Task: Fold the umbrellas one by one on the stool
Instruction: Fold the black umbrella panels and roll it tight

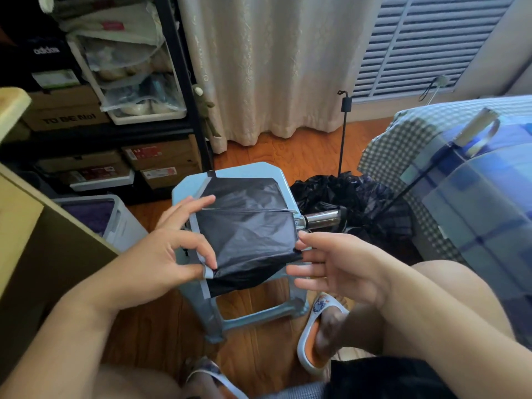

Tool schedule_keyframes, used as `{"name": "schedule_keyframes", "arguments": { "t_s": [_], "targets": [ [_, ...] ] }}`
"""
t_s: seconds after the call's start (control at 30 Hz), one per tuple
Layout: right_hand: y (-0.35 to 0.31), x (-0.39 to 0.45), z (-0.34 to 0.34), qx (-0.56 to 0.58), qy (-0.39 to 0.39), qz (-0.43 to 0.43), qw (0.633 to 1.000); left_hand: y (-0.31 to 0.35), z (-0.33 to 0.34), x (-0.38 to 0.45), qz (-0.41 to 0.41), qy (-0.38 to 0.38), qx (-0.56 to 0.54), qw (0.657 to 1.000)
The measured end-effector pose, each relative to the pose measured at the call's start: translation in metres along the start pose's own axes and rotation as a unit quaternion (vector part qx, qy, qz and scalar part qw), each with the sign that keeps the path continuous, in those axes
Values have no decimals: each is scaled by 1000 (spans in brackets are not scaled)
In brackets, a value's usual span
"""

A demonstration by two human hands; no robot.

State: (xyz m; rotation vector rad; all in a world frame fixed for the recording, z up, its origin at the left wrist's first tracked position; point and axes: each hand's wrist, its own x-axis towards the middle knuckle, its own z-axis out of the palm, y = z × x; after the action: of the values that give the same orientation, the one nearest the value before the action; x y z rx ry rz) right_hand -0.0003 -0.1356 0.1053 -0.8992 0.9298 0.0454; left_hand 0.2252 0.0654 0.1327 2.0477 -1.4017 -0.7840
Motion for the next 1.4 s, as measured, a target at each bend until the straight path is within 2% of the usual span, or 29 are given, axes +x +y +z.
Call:
{"name": "schedule_keyframes", "arguments": {
  "t_s": [0.13,0.53,0.8,0.97,1.03,1.1,1.17,1.2,1.23,1.3,1.4],
  "targets": [
    [4,1,6,50,31,1,998,0,2,-2,-2,12,1,1000],
    [17,-5,15,87,16,16,996,-5,4,-5,2,28,8,1000],
    [10,-1,18,117,44,-38,991,1,5,-3,71,132,22,988],
    [-7,-7,15,15,39,-59,997,19,-1,4,92,177,-21,980],
    [-18,-6,9,-58,58,-109,991,26,-3,16,102,205,-68,971],
    [-32,-3,-3,-209,71,-214,952,34,-8,37,108,241,-105,959],
    [-45,7,-10,-378,26,-294,878,40,-14,62,106,276,-133,946],
    [-52,19,-10,-405,1,-312,860,40,-17,76,96,294,-149,939],
    [-59,32,-9,-381,-4,-325,865,39,-20,89,82,312,-163,932],
    [-75,67,-3,-287,42,-351,890,28,-21,115,42,358,-167,918],
    [-97,123,6,-221,98,-328,913,9,-13,131,-39,425,-70,902]
  ]
}}
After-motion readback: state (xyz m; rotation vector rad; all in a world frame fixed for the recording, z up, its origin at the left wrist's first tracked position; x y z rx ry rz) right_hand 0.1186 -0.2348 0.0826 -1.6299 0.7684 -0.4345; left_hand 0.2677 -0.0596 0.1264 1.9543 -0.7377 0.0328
